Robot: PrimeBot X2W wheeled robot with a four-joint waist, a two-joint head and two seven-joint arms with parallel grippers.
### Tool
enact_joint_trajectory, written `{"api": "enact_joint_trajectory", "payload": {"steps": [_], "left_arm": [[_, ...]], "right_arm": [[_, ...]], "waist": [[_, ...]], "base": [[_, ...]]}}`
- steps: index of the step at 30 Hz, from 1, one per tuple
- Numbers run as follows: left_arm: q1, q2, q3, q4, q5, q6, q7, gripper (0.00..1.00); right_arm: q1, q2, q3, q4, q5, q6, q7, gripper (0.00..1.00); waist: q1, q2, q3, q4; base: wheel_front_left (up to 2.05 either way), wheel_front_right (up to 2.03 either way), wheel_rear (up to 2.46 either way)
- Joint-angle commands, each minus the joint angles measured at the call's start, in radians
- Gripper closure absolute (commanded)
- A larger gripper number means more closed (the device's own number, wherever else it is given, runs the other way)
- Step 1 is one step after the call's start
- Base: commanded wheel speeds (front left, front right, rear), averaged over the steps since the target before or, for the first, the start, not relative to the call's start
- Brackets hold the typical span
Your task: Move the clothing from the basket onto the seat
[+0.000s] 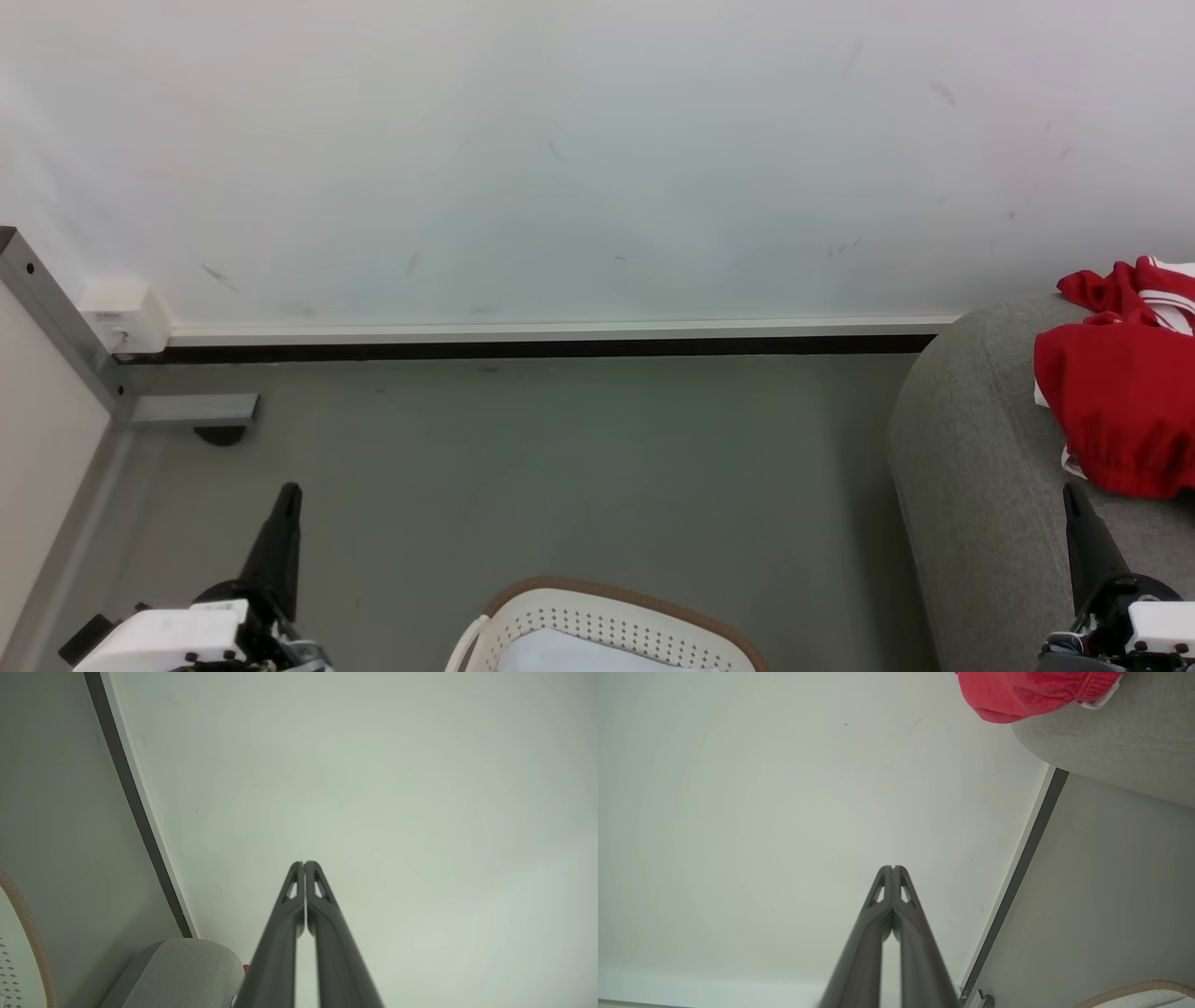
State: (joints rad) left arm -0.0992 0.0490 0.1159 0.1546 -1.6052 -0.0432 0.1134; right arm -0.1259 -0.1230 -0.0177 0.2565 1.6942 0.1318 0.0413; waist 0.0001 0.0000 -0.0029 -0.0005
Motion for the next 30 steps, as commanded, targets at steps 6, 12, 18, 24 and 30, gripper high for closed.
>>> {"api": "enact_joint_trajectory", "payload": {"steps": [6, 12, 18, 24, 30], "left_arm": [[-0.009, 0.002, 0.003, -0.002, -0.013, -0.002, 0.003, 1.00], [-0.009, 0.002, 0.003, -0.002, -0.013, -0.002, 0.003, 1.00], [-0.009, 0.002, 0.003, -0.002, -0.013, -0.002, 0.003, 1.00], [-0.009, 0.002, 0.003, -0.002, -0.013, -0.002, 0.003, 1.00], [-0.009, 0.002, 0.002, -0.002, -0.013, -0.001, 0.003, 1.00]], "right_arm": [[-0.001, -0.013, 0.008, -0.006, 0.017, -0.002, -0.009, 1.00], [-0.001, -0.019, 0.016, -0.007, 0.023, -0.002, -0.016, 1.00], [0.000, -0.025, 0.025, -0.009, 0.028, -0.002, -0.021, 1.00], [0.001, -0.030, 0.032, -0.010, 0.035, -0.002, -0.030, 1.00], [0.001, -0.037, 0.041, -0.012, 0.043, -0.002, -0.035, 1.00]], "waist": [[-0.0001, 0.0000, 0.000, 0.000], [-0.0001, 0.0000, 0.000, 0.000], [-0.0001, 0.0000, 0.000, 0.000], [-0.0001, 0.0000, 0.000, 0.000], [-0.0001, 0.0000, 0.000, 0.000]], "base": [[0.00, 0.00, 0.00], [0.00, 0.00, 0.00], [0.00, 0.00, 0.00], [0.00, 0.00, 0.00], [0.00, 0.00, 0.00]]}}
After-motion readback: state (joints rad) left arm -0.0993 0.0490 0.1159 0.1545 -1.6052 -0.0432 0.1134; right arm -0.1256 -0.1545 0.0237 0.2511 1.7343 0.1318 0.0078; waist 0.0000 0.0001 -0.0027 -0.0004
